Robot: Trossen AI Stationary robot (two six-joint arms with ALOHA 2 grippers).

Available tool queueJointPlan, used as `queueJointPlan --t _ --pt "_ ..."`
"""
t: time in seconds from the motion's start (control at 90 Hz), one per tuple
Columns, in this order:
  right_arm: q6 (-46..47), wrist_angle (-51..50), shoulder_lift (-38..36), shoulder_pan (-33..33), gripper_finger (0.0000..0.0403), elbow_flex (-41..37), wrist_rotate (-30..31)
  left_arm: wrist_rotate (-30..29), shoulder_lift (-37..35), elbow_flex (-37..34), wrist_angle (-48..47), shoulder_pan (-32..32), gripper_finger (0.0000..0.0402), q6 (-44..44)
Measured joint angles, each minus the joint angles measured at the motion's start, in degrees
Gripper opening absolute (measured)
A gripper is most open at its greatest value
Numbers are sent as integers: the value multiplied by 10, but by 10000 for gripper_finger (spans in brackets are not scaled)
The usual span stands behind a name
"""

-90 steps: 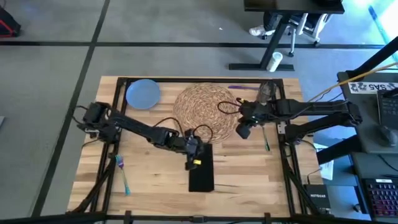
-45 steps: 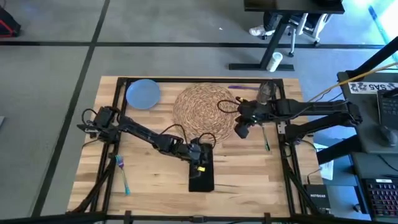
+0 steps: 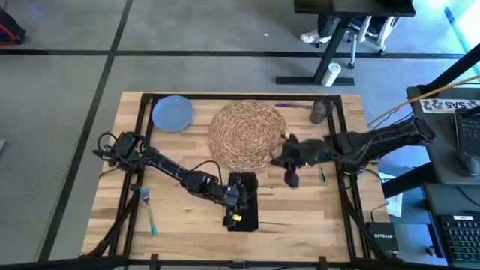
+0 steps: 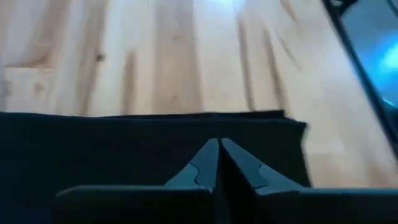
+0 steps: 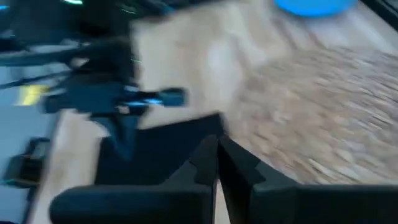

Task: Set table place
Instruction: Put the black table napkin to the left side of the brown placemat

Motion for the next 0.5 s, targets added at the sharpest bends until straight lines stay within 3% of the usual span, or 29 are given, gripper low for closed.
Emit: queueJointPlan --t 0.222,0.5 --pt "102 -45 1 86 0 -17 122 -26 1 0 -2 3 0 -13" --pt "152 -53 1 116 0 -18 180 -35 39 0 -22 34 0 -37"
